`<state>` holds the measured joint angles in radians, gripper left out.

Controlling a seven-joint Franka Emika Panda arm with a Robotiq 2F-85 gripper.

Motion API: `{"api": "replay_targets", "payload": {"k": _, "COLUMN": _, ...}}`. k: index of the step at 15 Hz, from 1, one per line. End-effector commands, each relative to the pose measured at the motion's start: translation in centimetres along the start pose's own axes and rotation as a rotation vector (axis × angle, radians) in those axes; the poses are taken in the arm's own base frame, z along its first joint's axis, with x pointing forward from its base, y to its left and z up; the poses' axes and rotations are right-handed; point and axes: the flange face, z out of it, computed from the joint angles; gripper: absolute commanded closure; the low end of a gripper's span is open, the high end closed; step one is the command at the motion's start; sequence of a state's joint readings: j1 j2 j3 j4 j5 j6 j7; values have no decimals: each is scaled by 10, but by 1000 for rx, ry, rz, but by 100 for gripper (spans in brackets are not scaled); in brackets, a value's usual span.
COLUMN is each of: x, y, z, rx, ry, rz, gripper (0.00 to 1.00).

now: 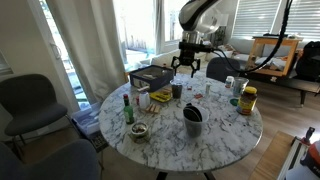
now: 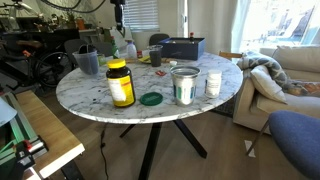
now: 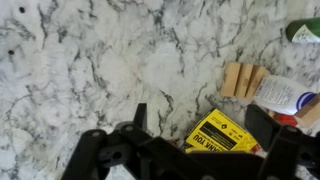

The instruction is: Pick up the wooden block on the table top and put it on the wooden block that is on top of the white bottle

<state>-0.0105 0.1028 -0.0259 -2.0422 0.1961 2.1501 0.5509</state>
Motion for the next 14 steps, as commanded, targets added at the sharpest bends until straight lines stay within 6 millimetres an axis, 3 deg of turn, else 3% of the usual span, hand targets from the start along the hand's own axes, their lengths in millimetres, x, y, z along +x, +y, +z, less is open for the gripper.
{"api": "replay_targets", "payload": {"k": 1, "x": 11, "y": -34, "z": 66, "rx": -80, "ry": 84, "rz": 144, "gripper": 0}}
{"api": "replay_targets", "payload": {"k": 4, "x": 7, "y": -48, "z": 112, "rx": -242, "ry": 75, "rz": 214, "gripper": 0}}
{"api": "replay_targets", "payload": {"k": 5, "x": 7, "y": -51, "z": 118, "rx": -279, "ry": 66, "rz": 228, "gripper": 0}}
{"api": "replay_targets", "payload": {"k": 6, "x": -1, "y": -43, "z": 108, "rx": -205, "ry": 65, "rz": 188, "gripper": 0}}
{"api": "replay_targets", "payload": {"k": 8, "x": 1, "y": -50, "z": 121, "rx": -247, "ry": 57, "rz": 210, "gripper": 0}}
{"api": "replay_targets", "payload": {"k": 10, "x": 5, "y": -51, "z": 121, "rx": -252, "ry": 60, "rz": 215, "gripper": 0}}
{"api": "replay_targets", "payload": {"k": 11, "x": 2, "y": -53, "z": 117, "rx": -193, "ry": 37, "rz": 103, "gripper": 0}}
{"api": "replay_targets", "payload": {"k": 14, "x": 13, "y": -42, "z": 108, "rx": -70, "ry": 26, "rz": 0, "gripper": 0}}
